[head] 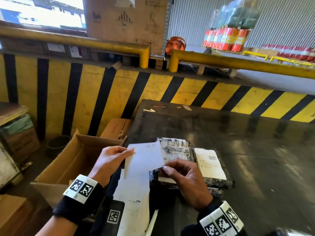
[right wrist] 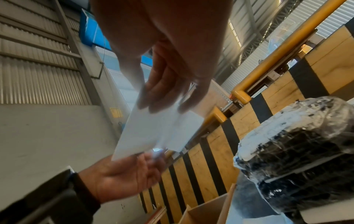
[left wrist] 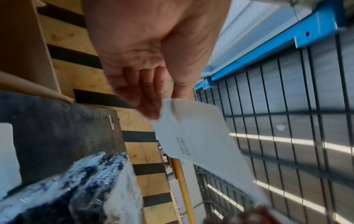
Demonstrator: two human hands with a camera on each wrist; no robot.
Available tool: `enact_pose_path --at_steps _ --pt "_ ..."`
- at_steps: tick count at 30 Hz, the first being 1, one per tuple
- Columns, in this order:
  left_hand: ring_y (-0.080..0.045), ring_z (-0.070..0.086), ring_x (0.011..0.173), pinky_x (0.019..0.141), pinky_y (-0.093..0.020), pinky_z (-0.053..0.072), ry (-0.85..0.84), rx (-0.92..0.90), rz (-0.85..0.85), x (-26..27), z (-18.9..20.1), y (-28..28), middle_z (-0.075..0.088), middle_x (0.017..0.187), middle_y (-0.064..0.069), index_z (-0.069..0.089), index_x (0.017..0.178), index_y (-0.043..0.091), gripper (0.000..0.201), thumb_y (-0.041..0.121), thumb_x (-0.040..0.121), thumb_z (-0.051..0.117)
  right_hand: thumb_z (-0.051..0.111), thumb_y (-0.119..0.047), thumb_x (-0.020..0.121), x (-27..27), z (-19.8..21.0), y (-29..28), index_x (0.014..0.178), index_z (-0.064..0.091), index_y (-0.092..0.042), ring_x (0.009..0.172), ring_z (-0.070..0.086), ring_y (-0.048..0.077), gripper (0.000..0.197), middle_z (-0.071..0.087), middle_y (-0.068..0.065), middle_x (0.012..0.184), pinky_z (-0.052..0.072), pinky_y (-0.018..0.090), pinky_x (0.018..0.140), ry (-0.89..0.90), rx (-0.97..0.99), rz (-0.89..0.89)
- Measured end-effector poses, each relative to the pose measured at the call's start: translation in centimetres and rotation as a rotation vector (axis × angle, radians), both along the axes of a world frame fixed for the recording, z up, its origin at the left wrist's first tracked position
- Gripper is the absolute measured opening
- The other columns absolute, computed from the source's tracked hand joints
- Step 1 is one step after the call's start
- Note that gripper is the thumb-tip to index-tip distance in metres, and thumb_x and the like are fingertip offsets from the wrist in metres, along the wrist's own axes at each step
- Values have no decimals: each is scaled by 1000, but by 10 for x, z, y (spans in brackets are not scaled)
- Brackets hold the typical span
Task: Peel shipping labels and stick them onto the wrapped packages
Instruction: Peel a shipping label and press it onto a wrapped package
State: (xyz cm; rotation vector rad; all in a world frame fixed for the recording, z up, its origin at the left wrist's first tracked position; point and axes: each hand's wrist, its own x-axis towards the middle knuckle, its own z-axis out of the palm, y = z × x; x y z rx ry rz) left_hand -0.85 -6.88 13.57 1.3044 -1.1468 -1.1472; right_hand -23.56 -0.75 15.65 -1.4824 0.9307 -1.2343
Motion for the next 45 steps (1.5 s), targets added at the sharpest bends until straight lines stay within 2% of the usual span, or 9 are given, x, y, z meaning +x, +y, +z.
enact_pose_path --at_steps 4,9,14,19,23,29,34,38,45 --pt "-16 68 81 74 -33 57 -233 -89 -15 -6 1 6 72 87 -4 70 99 17 26 27 76 77 63 -10 84 2 8 -2 84 71 2 75 68 16 14 72 13 80 53 23 73 2 -37 -6" --pt "-11 69 72 67 -26 57 -309 -452 -284 -37 33 42 73 78 7 75 86 19 13 29 80 71 64 2 85 8 12 -8 80 73 -1 71 66 10 11 73 10 77 49 17 70 13 -58 -20" --pt "-9 67 73 60 -12 49 -370 -561 -255 -45 29 48 71 76 15 74 87 23 18 38 81 66 66 1 83 9 7 -12 81 74 -1 73 67 16 8 73 12 78 53 25 72 23 -64 -12" --pt "-8 68 78 65 -18 55 -354 -513 -269 -43 18 46 70 82 15 72 93 20 19 34 82 63 67 -10 77 8 3 -15 81 74 -1 75 69 23 12 73 17 80 55 34 78 51 -23 17" --pt "-9 68 71 61 -18 53 -312 -477 -262 -43 17 42 70 76 8 71 86 17 10 23 84 63 67 -10 76 5 0 -16 77 75 -6 73 69 20 9 73 12 76 55 27 74 60 -27 48" --pt "-12 58 62 58 -29 45 -75 -143 -96 -20 2 11 65 66 -5 66 85 3 11 10 91 59 71 -23 66 -13 2 -18 71 74 -6 67 68 17 18 73 12 70 51 20 64 -20 -6 44" --pt "-8 55 59 50 -15 42 -223 -108 -29 3 -24 -13 62 68 -2 64 85 6 13 15 92 58 72 -22 60 -31 -2 -19 65 73 -6 62 66 18 17 70 12 65 51 23 62 -60 18 22" --pt "-22 57 67 57 -30 44 -386 -20 6 24 -55 -29 65 74 -10 64 80 10 17 21 92 59 72 -20 57 -43 -7 -19 66 70 -1 59 61 25 21 65 16 62 51 31 60 -148 64 -6" --pt "-28 59 79 69 -38 48 -503 132 154 44 -82 -36 64 87 -14 61 86 8 19 24 94 55 72 -16 51 -53 3 -17 55 63 -5 51 51 18 15 55 9 55 45 23 52 -412 2 11"
